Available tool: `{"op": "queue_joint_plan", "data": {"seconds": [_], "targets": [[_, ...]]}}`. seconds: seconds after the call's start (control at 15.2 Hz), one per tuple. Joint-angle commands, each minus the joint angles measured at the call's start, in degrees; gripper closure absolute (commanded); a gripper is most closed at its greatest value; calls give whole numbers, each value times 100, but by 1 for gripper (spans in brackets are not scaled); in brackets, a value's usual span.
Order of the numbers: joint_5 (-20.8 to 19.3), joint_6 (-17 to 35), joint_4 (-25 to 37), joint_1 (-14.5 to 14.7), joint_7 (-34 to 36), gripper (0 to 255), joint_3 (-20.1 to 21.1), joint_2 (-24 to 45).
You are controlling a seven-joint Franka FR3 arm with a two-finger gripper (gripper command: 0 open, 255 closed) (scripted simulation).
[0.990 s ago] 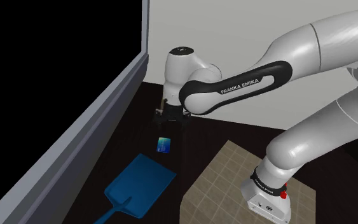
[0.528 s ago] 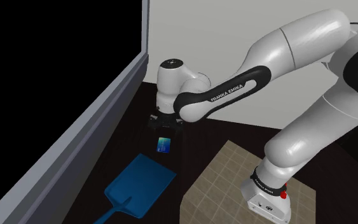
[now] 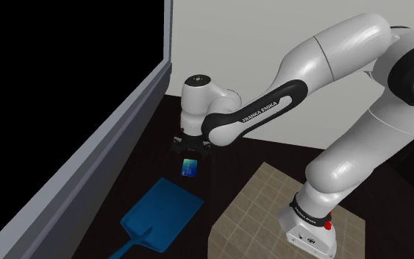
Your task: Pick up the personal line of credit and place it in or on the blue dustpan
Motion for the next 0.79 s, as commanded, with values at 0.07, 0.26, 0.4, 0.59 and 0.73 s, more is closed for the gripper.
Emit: {"op": "queue_joint_plan", "data": {"seconds": [0.07,0.26,0.4,0.59,0.73], "targets": [[-1,1,0,0,1,0,0,1],[8,-2,-2,2,-6,255,-2,-7],[8,-2,-2,3,-3,255,0,-7],[5,-3,0,3,1,255,2,-4],[-2,2,-1,0,1,255,0,2]]}}
